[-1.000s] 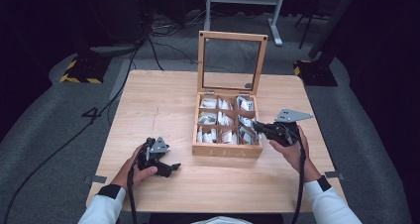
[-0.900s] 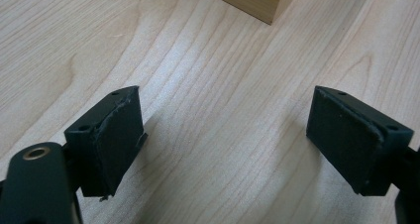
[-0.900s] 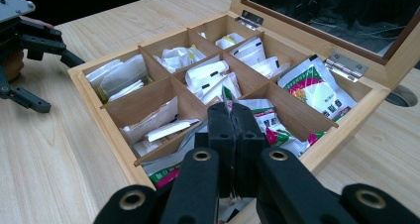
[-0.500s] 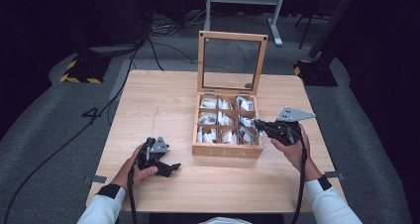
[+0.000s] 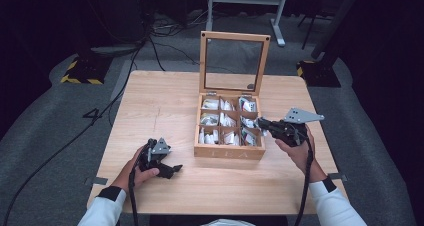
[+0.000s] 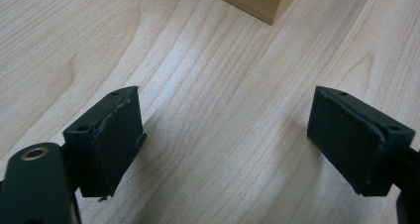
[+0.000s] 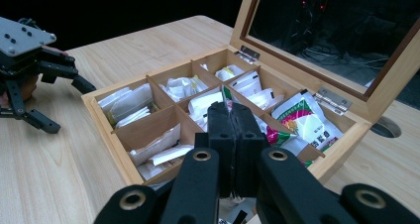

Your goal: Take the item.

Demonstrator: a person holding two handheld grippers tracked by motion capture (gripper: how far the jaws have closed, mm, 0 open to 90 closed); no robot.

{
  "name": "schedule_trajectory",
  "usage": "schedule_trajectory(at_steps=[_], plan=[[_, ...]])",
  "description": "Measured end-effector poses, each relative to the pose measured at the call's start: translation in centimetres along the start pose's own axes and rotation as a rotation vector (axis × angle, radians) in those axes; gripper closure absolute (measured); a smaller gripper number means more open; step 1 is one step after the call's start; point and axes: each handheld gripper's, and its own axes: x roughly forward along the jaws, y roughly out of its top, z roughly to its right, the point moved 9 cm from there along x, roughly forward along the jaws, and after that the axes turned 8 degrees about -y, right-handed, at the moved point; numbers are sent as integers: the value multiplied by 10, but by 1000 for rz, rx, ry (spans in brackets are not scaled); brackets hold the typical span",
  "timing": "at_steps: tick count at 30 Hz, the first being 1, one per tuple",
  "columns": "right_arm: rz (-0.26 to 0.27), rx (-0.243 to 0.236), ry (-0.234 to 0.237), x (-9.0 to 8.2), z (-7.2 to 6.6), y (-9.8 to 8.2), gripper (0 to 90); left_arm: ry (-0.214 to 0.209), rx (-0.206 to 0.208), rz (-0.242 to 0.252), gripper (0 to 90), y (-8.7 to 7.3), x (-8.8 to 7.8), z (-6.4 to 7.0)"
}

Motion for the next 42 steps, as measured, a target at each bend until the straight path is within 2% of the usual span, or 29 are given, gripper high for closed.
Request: schedule_trajectory(at_steps=[9, 18, 22, 28, 32, 37, 42], plan=[[34, -18, 20, -11, -7, 6, 895, -1, -1, -1, 140, 0, 0, 0], [58, -56, 56, -23, -24, 12, 895, 1, -2, -1, 139, 0, 0, 0], [65, -77, 87, -25, -35, 14, 894, 1, -2, -1, 139, 0, 0, 0], [60, -103, 126, -27, -50, 13, 894, 1, -3, -1, 139, 0, 0, 0], [54, -134, 149, -31, -64, 9, 894, 1, -2, -1, 139, 0, 0, 0], [28, -157, 201, -32, -81, 1, 893, 1, -2, -1, 139, 0, 0, 0], [5, -170, 232, -30, -91, -7, 893, 1, -2, -1, 139, 0, 0, 0]])
